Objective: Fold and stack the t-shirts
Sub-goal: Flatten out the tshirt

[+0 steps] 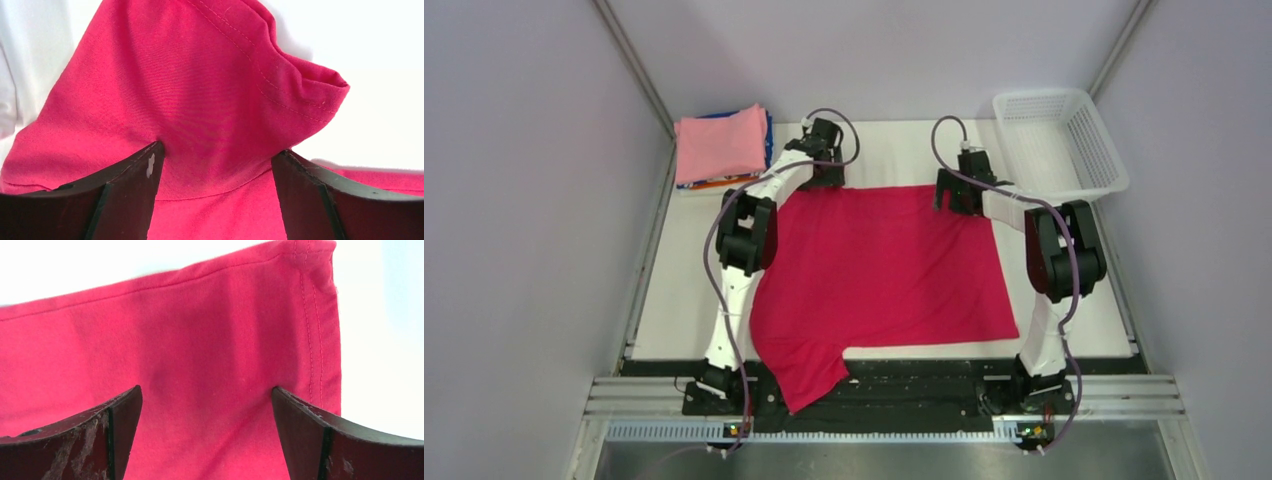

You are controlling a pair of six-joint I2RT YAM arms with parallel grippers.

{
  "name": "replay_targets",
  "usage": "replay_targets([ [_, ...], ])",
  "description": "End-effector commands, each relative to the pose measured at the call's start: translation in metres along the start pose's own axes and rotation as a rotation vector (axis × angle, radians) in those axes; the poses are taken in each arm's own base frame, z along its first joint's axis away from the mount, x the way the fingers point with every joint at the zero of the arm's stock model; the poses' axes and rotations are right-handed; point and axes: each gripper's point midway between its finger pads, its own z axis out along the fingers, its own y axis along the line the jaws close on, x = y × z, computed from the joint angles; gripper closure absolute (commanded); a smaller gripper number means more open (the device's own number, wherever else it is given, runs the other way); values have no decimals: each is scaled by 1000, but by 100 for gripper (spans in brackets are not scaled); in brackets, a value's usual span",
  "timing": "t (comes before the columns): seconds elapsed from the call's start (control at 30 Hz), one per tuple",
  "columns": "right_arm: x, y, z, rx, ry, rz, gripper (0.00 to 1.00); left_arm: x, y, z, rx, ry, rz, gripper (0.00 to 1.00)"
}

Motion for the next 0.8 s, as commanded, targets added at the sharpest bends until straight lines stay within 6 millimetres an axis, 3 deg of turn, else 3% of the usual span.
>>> replay_targets([
  [0.0,5,-9,15,2,55,69,1,1,-3,18,5,34,11,15],
  [0.17,-5,-5,28,-28,61,71,1,-29,-26,23,155,-9,-51,11],
  [0.53,-35,-12,36,-23,15,100,1,-92,-30,21,281,-161,-141,2],
  [0.6,-49,-14,30,-10,-22,98,1,-114,-33,6,303,-215,-152,1],
  [0.77,-81,-6,-11,-54,-110,101,1,-154,-40,-63,382,-322,-114,1],
])
